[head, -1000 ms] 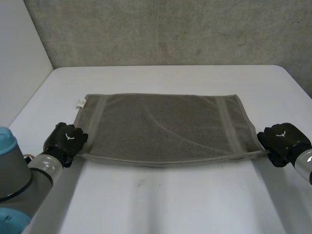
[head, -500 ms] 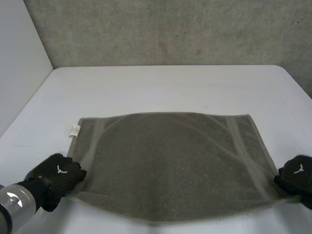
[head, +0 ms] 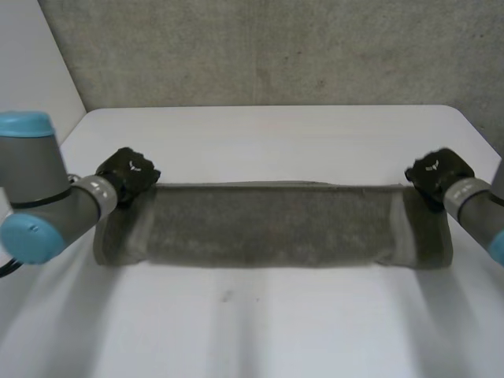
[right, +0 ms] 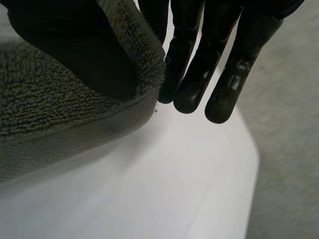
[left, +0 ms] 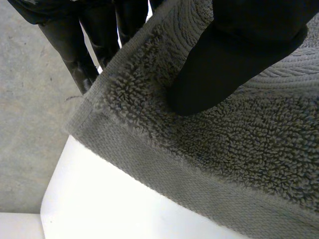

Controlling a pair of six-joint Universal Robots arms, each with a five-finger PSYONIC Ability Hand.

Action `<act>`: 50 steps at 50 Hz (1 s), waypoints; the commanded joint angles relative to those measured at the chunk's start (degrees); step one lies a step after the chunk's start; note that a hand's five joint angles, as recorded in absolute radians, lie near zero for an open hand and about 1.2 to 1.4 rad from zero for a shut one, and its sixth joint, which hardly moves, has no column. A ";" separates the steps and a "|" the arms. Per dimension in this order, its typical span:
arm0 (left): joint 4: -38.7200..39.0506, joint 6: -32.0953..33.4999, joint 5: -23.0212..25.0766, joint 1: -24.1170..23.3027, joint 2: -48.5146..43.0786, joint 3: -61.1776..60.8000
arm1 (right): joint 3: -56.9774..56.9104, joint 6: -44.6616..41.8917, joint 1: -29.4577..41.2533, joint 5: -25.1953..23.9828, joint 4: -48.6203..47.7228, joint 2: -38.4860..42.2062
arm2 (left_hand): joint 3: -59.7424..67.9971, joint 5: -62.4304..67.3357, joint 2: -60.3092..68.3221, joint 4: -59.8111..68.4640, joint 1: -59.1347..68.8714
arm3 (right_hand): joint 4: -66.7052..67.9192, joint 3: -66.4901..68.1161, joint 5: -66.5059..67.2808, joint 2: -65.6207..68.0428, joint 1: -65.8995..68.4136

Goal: Fold the towel.

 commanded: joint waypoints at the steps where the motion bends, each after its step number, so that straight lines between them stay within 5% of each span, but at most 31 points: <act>1: -0.61 -0.07 -3.46 -2.52 -16.26 20.27 | -11.18 2.10 3.58 2.86 -9.97 9.60 | 10.30 10.69 10.22 10.23 12.02 | 11.44 11.86 13.02 12.35 24.52; 8: -0.70 -0.07 -3.90 -2.88 -22.17 27.07 | -18.94 1.39 4.64 5.32 -9.28 16.39 | 10.30 10.69 10.22 10.23 12.02 | 10.32 10.75 11.90 11.24 23.40; 10: -0.61 -0.07 -4.08 -3.66 -23.40 28.64 | -20.77 0.61 5.43 7.94 -9.36 17.79 | -58.11 -57.73 -58.20 -58.18 -56.40 | -39.07 -38.64 -37.49 -38.15 -25.99; 11: -0.61 -0.07 -4.08 -3.67 -23.40 28.65 | -20.78 0.60 5.43 7.96 -9.36 17.79 | -58.47 -58.08 -58.55 -58.54 -56.76 | -39.30 -38.87 -37.72 -38.38 -26.22; 12: -0.52 -0.07 -4.34 -4.02 -23.49 29.17 | -21.30 0.34 5.52 9.18 -9.71 17.88 | -57.64 -57.25 -57.72 -57.71 -55.93 | -58.56 -58.14 -56.98 -57.65 -45.48; 18: -0.70 -1.21 -4.69 -5.43 -22.79 29.79 | -21.04 2.27 6.14 10.16 -9.72 14.28 | -58.98 -58.59 -59.06 -59.05 -57.27 | -58.56 -58.14 -56.98 -57.65 -45.48; 23: -1.75 -9.27 -5.48 -6.66 -13.41 25.42 | -16.39 9.13 5.78 9.81 -9.80 6.46 | -58.31 -57.92 -58.39 -58.37 -56.59 | -58.56 -58.14 -56.98 -57.65 -45.48; 32: -0.87 -20.81 -4.96 -5.78 3.05 9.14 | -2.17 19.32 5.17 2.88 -7.35 -9.08 | -58.47 -58.09 -58.56 -58.54 -56.76 | -58.56 -58.14 -56.98 -57.65 -45.48; 42: 11.32 -35.29 -5.22 -4.72 21.23 -14.83 | 11.37 19.94 -0.98 -0.56 4.34 -14.02 | -58.31 -57.92 -58.39 -58.37 -56.59 | -58.56 -58.14 -56.98 -57.65 -45.48; 50: 20.73 -43.21 -5.49 -4.46 26.08 -25.74 | 19.02 19.24 -5.98 -5.91 -1.87 -13.06 | -58.30 -57.92 -58.39 -58.37 -56.59 | -49.94 -49.51 -48.36 -49.02 -36.86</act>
